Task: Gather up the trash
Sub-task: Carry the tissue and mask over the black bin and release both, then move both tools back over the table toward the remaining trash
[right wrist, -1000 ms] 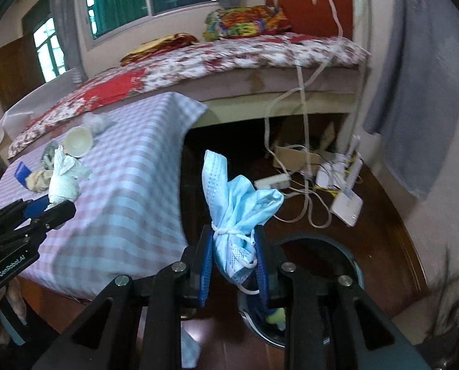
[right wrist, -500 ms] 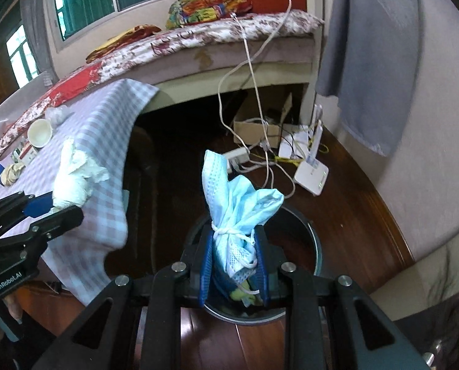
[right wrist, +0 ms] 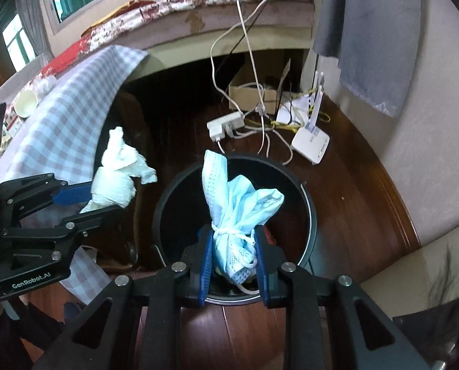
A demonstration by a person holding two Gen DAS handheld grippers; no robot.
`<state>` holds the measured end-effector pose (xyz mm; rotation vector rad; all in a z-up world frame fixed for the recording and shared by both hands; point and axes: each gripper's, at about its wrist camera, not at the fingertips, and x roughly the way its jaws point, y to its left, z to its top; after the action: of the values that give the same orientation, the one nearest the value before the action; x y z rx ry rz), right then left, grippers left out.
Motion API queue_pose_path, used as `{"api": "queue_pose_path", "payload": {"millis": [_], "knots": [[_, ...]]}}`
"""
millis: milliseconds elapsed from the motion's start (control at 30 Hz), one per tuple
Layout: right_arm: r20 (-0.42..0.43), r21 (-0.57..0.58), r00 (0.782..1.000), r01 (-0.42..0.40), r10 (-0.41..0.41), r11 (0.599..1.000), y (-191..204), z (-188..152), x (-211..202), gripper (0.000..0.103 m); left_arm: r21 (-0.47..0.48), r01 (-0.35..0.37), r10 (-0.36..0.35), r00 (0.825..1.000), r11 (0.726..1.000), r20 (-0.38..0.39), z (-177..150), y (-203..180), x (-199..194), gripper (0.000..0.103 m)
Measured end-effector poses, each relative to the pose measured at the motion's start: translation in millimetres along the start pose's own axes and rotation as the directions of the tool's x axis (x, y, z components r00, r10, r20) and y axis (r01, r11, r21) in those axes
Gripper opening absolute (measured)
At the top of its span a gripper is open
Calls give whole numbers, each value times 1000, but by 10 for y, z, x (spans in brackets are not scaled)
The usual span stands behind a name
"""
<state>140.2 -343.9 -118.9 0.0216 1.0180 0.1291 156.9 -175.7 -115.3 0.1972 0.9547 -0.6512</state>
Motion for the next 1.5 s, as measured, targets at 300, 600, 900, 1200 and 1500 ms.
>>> {"api": "queue_pose_path", "payload": {"millis": [300,600,900,1200,1500], "knots": [[-79,-22,996,-29,27,999,-112,-43,348,27,-1,34,-34,997,999,-63,36,-16,260,37],[-158,10,985,76,-74,997,-366,-93,676,79,-31,-20,16,991,999,-136,39,53,385,76],[10,63,990,141,-142,988,-340,52,10,103,-12,-160,160,987,987,21,193,-42,-290,91],[153,87,981,104,-116,991,-59,399,-512,103,-79,-243,252,959,967,129,323,251,-917,91],[219,-14,974,64,-60,998,598,739,-683,103,-200,-341,377,909,918,180,156,745,-1528,91]]}}
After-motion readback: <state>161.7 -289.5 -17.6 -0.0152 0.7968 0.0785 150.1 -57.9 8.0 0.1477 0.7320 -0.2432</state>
